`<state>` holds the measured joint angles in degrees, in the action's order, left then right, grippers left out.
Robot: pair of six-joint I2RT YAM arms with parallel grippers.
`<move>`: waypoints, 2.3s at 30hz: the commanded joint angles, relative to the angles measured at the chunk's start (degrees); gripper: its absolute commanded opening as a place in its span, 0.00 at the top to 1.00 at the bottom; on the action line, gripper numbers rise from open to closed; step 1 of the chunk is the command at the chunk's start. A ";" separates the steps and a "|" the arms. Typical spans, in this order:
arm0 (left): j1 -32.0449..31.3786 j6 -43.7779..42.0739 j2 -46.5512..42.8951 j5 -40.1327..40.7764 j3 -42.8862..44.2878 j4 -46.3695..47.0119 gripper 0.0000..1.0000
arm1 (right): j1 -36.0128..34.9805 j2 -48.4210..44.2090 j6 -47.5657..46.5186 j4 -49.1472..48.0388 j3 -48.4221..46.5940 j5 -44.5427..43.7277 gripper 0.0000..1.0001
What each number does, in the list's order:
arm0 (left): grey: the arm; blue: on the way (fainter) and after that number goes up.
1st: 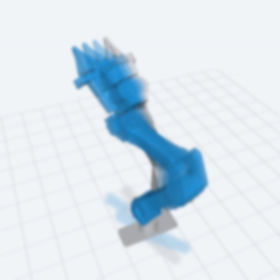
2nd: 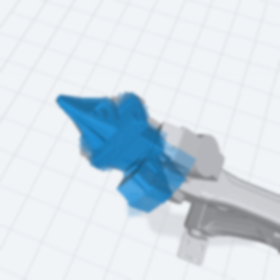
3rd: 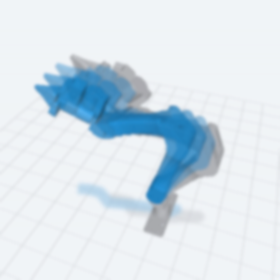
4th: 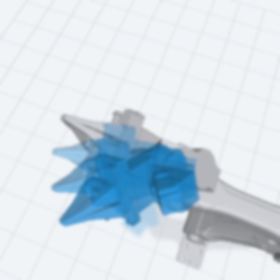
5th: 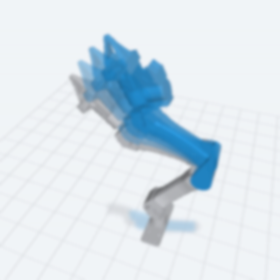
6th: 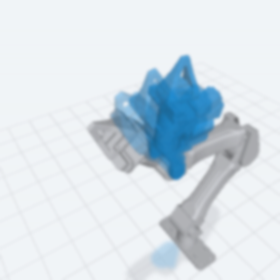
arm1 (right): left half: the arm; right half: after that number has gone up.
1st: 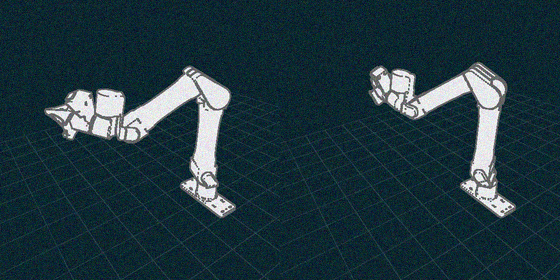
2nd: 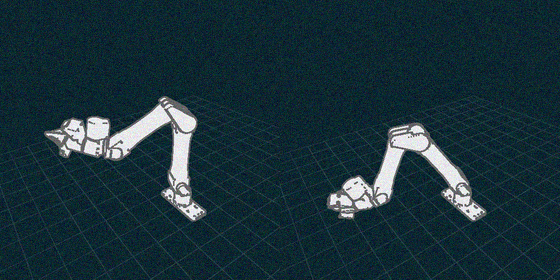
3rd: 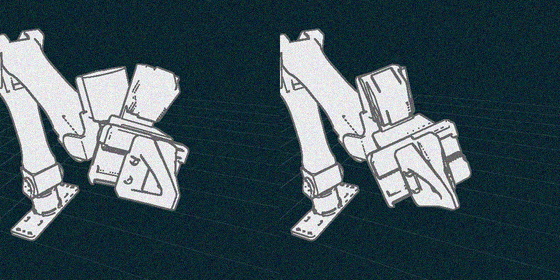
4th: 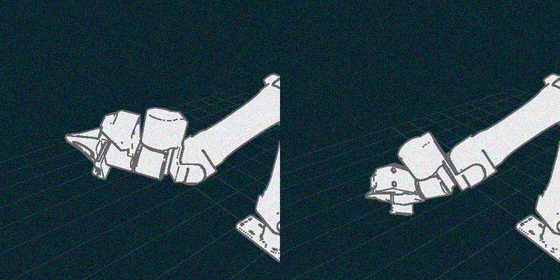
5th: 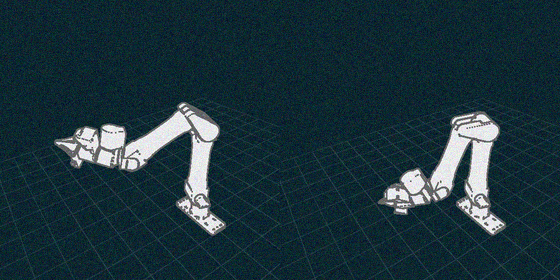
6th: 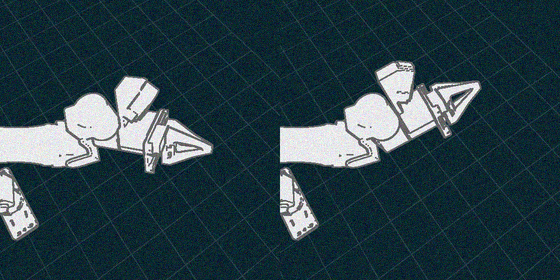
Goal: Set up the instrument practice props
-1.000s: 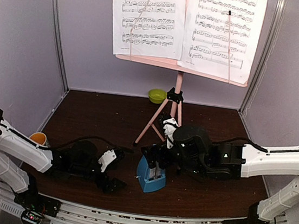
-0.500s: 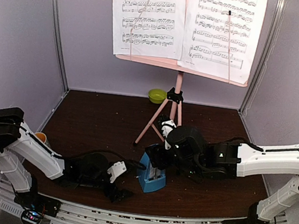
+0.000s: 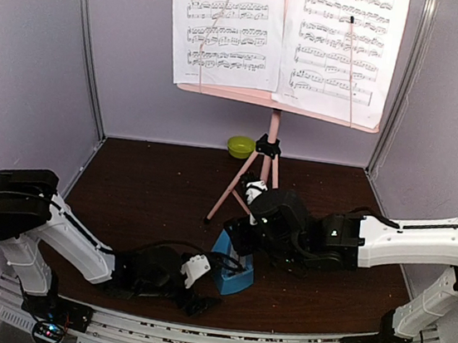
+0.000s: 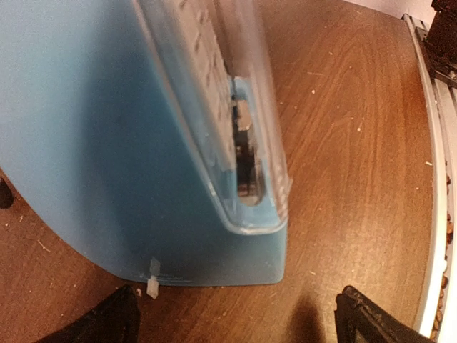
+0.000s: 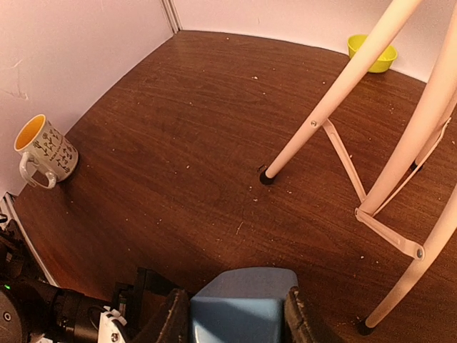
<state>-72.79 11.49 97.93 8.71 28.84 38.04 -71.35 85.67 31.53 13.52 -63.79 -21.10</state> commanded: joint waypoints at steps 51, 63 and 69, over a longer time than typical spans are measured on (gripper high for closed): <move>-2.33 5.04 7.21 10.75 3.66 4.51 0.32 | -0.02 0.46 4.96 3.38 -1.77 0.03 0.66; -2.33 6.11 -4.00 16.68 -3.90 2.86 0.02 | 0.01 -5.04 -0.65 -0.51 -2.50 0.24 0.07; -2.28 7.99 -7.70 18.38 -7.15 1.57 0.04 | 0.50 -12.08 -4.82 -1.67 0.94 1.13 0.00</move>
<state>-75.00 17.52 92.51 24.84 24.21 39.40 -71.31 79.66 30.17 13.93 -64.47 -20.38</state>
